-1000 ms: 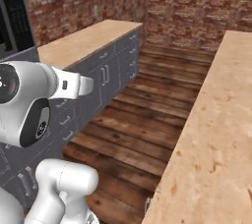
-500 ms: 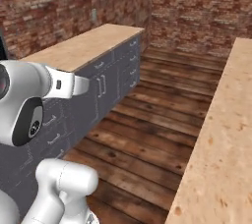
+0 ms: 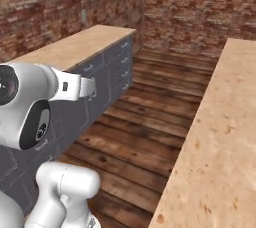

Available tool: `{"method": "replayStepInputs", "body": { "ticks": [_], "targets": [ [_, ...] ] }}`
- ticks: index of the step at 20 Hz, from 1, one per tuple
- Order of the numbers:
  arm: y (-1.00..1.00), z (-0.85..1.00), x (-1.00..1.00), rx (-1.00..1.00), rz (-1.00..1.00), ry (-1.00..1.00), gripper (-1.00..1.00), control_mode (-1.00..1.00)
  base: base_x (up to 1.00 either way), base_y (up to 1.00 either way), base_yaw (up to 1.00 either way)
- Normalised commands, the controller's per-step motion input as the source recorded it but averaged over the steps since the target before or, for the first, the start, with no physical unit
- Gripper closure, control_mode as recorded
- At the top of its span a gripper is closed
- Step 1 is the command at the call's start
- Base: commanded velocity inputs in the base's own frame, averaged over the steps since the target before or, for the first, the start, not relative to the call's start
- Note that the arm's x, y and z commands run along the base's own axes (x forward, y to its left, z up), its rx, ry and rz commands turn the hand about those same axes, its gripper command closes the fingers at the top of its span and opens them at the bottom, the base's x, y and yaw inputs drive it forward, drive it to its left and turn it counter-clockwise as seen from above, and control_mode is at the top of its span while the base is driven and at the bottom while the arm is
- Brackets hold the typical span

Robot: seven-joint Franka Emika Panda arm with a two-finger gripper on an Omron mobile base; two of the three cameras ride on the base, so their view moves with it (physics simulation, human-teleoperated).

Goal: Take the donut and cupcake from the fridge and place them on the empty tray on the dining counter.

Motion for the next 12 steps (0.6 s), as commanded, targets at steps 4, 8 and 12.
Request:
{"method": "replayStepInputs", "body": {
  "ticks": [4,8,12],
  "targets": [
    [0.0,0.0,0.0,0.0,0.0,0.0,1.0,1.0,1.0,0.67,0.0],
    [0.0,0.0,0.0,0.0,0.0,0.0,1.0,1.0,1.0,0.77,0.0],
    [0.0,0.0,0.0,0.0,0.0,0.0,1.0,1.0,1.0,-0.73,-0.08]
  ]
}}
